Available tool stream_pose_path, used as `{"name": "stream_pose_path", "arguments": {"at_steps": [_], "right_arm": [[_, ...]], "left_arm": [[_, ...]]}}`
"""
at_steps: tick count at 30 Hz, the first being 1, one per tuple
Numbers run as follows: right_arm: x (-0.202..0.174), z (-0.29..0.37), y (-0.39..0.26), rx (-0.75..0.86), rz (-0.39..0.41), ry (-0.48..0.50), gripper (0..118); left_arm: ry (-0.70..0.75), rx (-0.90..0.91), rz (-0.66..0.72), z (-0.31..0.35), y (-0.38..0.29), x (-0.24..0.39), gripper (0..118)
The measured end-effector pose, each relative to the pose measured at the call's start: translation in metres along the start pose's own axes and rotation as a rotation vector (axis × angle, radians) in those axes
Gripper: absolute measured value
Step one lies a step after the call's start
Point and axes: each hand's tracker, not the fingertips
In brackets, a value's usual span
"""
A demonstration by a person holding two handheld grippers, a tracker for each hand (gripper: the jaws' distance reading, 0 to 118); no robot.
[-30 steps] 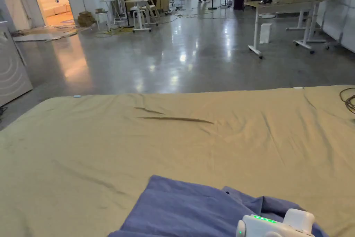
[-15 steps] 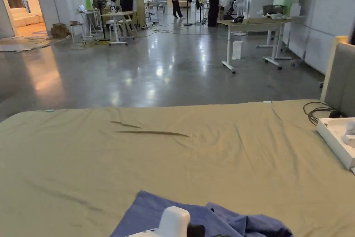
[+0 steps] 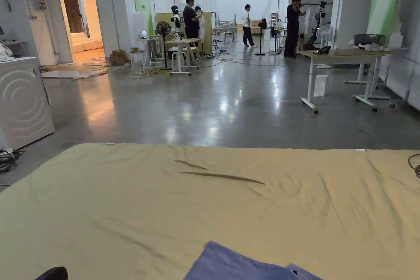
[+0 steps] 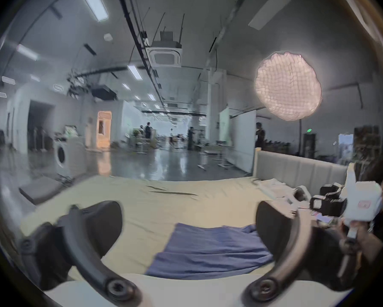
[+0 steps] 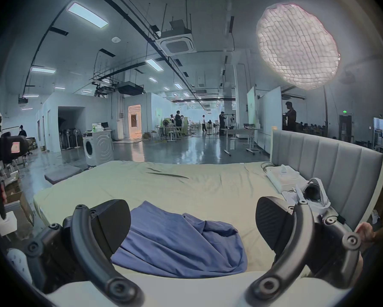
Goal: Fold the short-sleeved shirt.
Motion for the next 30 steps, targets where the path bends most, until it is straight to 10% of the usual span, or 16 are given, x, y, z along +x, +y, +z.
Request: {"name": "stream_pose_path", "arguments": {"at_steps": [10,11,14,15,17,30], "right_arm": [[-0.019,0.016,-0.002,0.001,0.063,-0.004,109],[-0.019,0.018,-0.002,0.000,0.066,-0.008,98],[-0.019,0.022,-0.006,-0.009,0.059,-0.030,32],[-0.016,0.021,-0.008,-0.011,0.053,-0.041,18],[-0.012,0.021,-0.011,-0.008,0.039,-0.047,0],[0.024,-0.014,-0.041,-0.205,-0.160,-0.069,0]], "left_arm": [[0.030,-0.025,0.015,0.005,-0.012,0.000,117],[0.031,-0.024,0.011,0.006,-0.014,-0.001,102],[0.045,-0.046,0.003,0.002,-0.018,0.001,11],[0.032,-0.056,0.005,0.002,-0.021,-0.001,4],[0.041,-0.065,0.011,-0.001,-0.025,0.000,1],[-0.107,-0.336,0.091,-0.176,-0.039,-0.020,1]]}}
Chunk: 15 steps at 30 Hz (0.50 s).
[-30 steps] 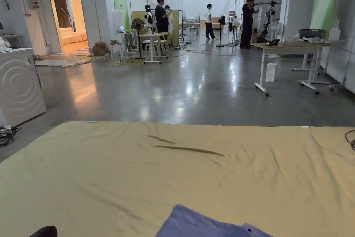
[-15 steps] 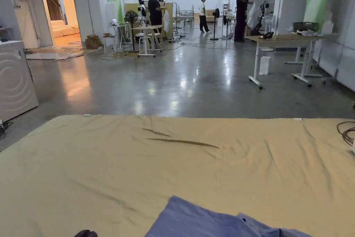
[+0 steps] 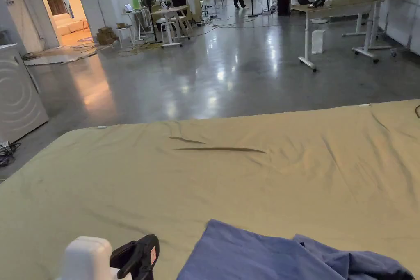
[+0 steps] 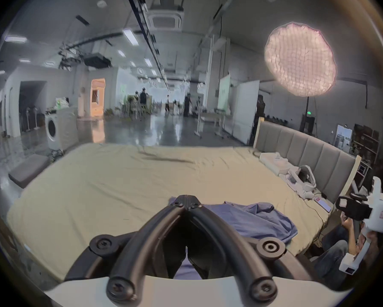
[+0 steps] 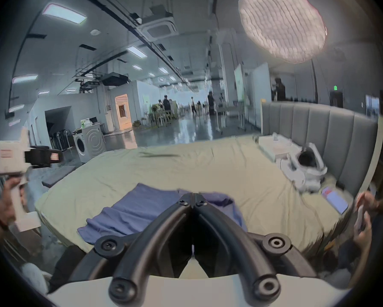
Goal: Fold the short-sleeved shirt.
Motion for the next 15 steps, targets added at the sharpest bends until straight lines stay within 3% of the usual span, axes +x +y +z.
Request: {"name": "stream_pose_path", "arguments": {"at_steps": [3,5,6,7,8,10,11,15], "right_arm": [[0.016,-0.026,-0.008,-0.153,-0.137,-0.013,0],[0.030,-0.036,-0.020,-0.147,-0.161,0.020,0],[0.036,-0.042,-0.024,-0.167,-0.171,0.005,0],[0.040,-0.047,-0.026,-0.204,-0.185,0.006,0],[0.044,-0.051,-0.027,-0.225,-0.193,0.011,0],[0.054,-0.058,-0.031,-0.227,-0.195,-0.025,0],[0.059,-0.062,-0.032,-0.237,-0.193,-0.032,0],[0.072,-0.071,-0.038,-0.262,-0.195,-0.089,0]], "left_arm": [[-0.098,-0.154,0.053,-0.098,0.002,-0.021,2],[-0.125,-0.228,0.054,-0.164,-0.003,-0.033,5],[-0.111,-0.277,0.050,-0.197,-0.005,-0.038,11],[-0.086,-0.330,0.065,-0.231,-0.006,-0.044,25],[-0.072,-0.381,0.057,-0.259,-0.008,-0.047,49],[-0.094,-0.477,0.044,-0.313,-0.020,-0.054,73],[-0.069,-0.526,0.055,-0.337,-0.027,-0.059,78],[0.047,-0.631,0.104,-0.396,-0.054,-0.074,78]]}}
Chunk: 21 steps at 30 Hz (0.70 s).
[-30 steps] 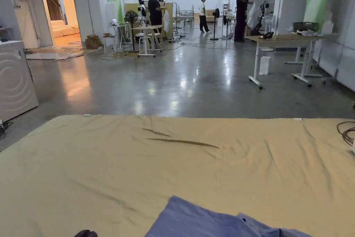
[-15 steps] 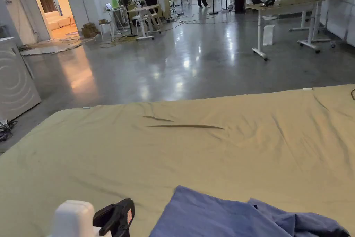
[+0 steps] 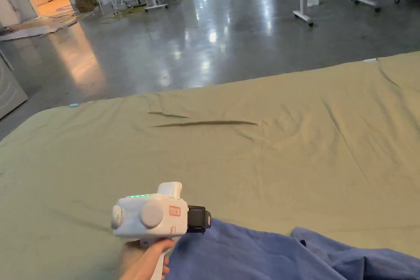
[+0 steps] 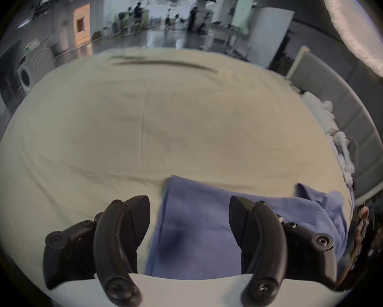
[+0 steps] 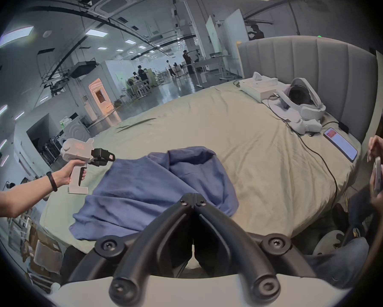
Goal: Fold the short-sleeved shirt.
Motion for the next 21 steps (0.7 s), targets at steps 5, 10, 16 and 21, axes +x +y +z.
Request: {"name": "stream_pose_path", "arguments": {"at_steps": [5,10,16,21], "right_arm": [[0.013,-0.008,-0.004,-0.024,-0.036,-0.036,0],[0.018,-0.010,-0.004,-0.037,-0.019,-0.048,0],[0.022,-0.025,0.021,-0.015,0.035,-0.029,0],[0.011,-0.093,0.081,-0.072,0.273,-0.024,26]], "left_arm": [[0.011,-0.052,-0.134,-0.025,-0.006,0.010,79],[0.096,-0.067,-0.205,-0.013,-0.001,0.025,12],[0.159,-0.096,-0.269,-0.030,-0.011,0.039,3],[0.153,-0.141,-0.255,-0.034,0.000,0.036,3]]}}
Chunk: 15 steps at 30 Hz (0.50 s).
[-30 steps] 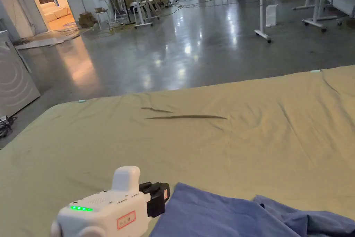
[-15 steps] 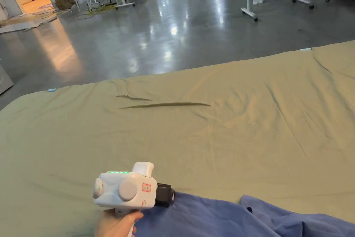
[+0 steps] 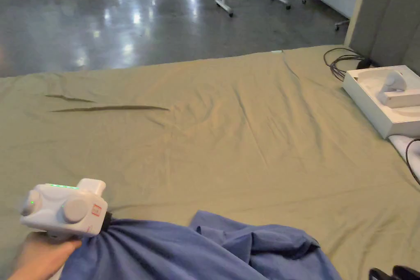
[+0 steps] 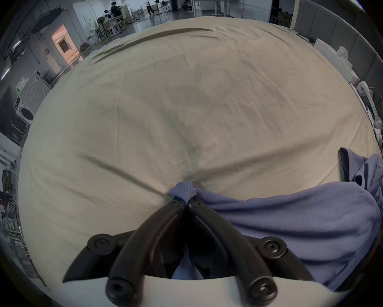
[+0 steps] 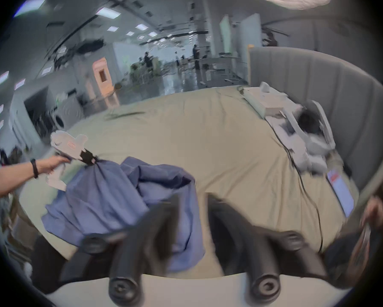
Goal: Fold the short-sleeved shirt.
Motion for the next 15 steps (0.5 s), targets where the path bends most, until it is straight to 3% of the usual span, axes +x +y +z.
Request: {"name": "stream_pose_path", "arguments": {"at_steps": [1,2,3,4,7,10,13,15], "right_arm": [[0.009,-0.019,0.006,-0.031,0.034,0.023,51],[0.011,-0.049,0.015,-0.104,0.083,0.066,92],[0.008,-0.071,0.021,-0.138,0.117,0.072,109],[0.005,-0.086,0.025,-0.154,0.151,0.069,113],[0.016,-0.144,0.023,-0.213,0.242,0.066,104],[0.026,-0.188,0.014,-0.335,0.195,0.118,100],[0.036,-0.214,0.011,-0.392,0.083,0.170,62],[0.042,-0.222,0.013,-0.390,0.018,0.175,19]], "left_arm": [[-0.010,-0.011,0.001,0.000,0.002,-0.002,3],[-0.020,-0.022,0.016,-0.001,0.005,-0.006,3],[-0.030,-0.031,0.030,-0.001,0.007,-0.009,3],[-0.037,-0.035,0.038,-0.001,0.007,-0.011,3],[-0.041,-0.041,0.031,-0.002,0.008,-0.010,3],[-0.037,-0.046,0.004,0.000,0.007,-0.007,3],[-0.029,-0.031,-0.005,0.006,0.001,0.001,3],[-0.030,-0.007,-0.002,0.007,-0.005,0.002,3]]}}
